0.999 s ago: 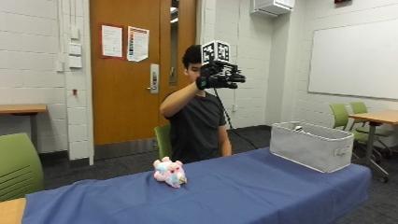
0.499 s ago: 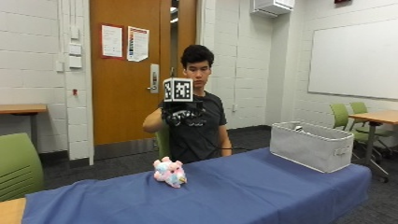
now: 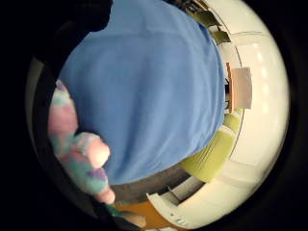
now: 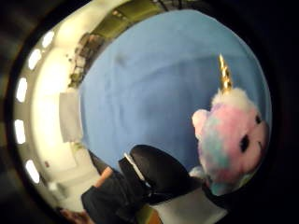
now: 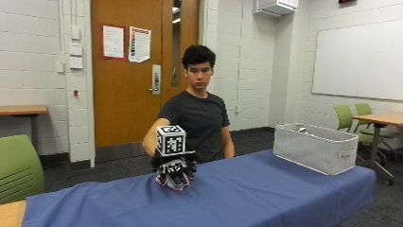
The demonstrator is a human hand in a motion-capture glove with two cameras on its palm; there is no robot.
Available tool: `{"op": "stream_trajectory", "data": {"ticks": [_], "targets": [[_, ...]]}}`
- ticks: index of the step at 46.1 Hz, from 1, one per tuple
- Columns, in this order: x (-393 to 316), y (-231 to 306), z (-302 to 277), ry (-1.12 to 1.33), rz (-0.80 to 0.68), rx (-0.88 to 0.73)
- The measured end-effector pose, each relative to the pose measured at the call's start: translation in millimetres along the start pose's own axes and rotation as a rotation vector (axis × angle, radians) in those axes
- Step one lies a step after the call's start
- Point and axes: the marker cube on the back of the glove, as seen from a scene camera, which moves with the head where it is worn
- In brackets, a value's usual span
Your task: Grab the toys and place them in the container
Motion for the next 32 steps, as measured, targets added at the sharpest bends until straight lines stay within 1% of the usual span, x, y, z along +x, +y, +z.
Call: {"op": "stream_trajectory", "data": {"ticks": [8,12,15,21,25,28,32], "targets": [[1.3,6.7,25.4,-0.01,0.023,-0.032],[4.2,11.0,27.3,-0.057,0.05,-0.013],[3.8,14.6,24.1,-0.072,0.057,0.029],[-5.5,24.8,15.8,-0.031,0.06,0.176],[-6.8,23.0,6.1,-0.011,0.049,0.219],[-9.1,21.8,2.8,-0.016,0.059,0.198],[-12.1,16.2,-0.3,-0.011,0.059,0.114]]}}
